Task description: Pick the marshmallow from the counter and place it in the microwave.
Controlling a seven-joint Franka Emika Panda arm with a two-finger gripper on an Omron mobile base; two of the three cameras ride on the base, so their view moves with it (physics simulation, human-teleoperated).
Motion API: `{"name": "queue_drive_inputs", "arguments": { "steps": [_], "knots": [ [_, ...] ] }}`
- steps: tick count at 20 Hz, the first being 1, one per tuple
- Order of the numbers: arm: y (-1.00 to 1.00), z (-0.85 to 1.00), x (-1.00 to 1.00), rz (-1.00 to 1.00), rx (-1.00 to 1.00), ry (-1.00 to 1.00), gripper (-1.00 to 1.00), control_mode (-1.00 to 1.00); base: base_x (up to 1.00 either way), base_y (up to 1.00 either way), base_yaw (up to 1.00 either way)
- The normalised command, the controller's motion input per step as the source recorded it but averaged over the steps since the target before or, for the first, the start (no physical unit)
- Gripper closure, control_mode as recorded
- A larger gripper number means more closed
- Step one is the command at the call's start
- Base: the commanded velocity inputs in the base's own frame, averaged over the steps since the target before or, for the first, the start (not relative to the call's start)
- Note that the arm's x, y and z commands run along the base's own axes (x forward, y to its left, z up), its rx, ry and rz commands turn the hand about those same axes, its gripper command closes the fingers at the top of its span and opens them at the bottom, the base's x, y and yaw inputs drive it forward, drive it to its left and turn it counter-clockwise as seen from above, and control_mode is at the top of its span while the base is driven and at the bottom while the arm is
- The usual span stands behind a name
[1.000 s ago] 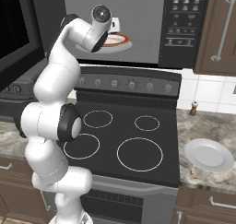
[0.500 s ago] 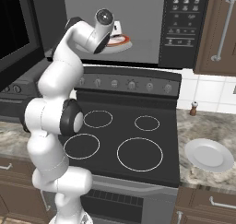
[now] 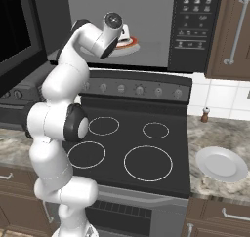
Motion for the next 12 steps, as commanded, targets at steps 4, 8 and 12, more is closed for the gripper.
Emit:
{"name": "queue_drive_inputs", "arguments": {
  "steps": [4, 8, 12],
  "knots": [
    [-0.08, 0.00, 0.10, 0.02, 0.00, 0.03, 1.00, -1.00, 0.00, 0.00, 0.00],
    [-0.12, 0.00, 0.17, 0.01, 0.00, 0.03, 1.00, -1.00, 0.00, 0.00, 0.00],
    [-0.07, 0.00, 0.01, 0.00, 0.00, 0.01, -1.00, -1.00, 0.00, 0.00, 0.00]
  ]
}}
